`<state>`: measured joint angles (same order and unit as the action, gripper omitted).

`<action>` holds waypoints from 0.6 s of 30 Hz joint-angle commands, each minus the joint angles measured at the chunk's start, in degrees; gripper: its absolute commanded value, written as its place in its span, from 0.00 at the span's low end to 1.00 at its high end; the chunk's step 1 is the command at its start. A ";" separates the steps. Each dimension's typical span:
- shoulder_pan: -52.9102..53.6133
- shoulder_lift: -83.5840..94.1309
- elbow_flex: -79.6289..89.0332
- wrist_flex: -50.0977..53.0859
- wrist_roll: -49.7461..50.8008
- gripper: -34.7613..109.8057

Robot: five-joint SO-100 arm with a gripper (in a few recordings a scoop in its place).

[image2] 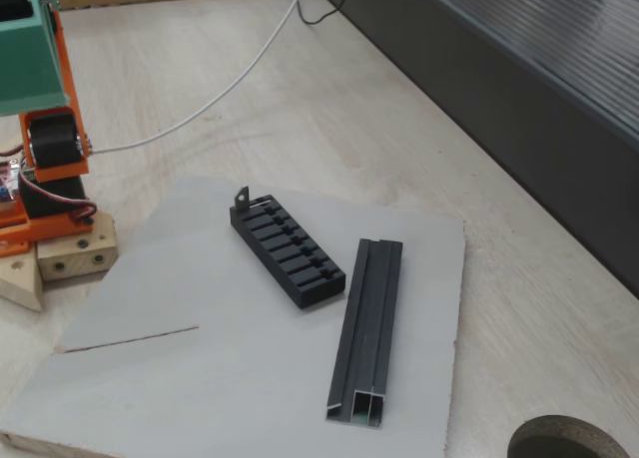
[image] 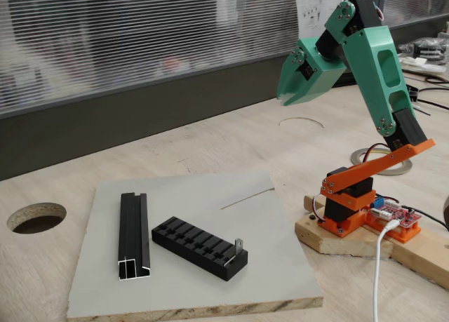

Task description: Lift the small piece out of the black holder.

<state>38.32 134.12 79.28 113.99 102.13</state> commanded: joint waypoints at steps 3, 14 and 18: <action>0.00 0.18 -0.44 1.23 0.44 0.30; 0.35 0.18 -0.44 1.23 0.62 0.30; 0.35 0.18 -0.44 1.23 0.26 0.30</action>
<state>38.32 134.12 79.28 113.99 102.13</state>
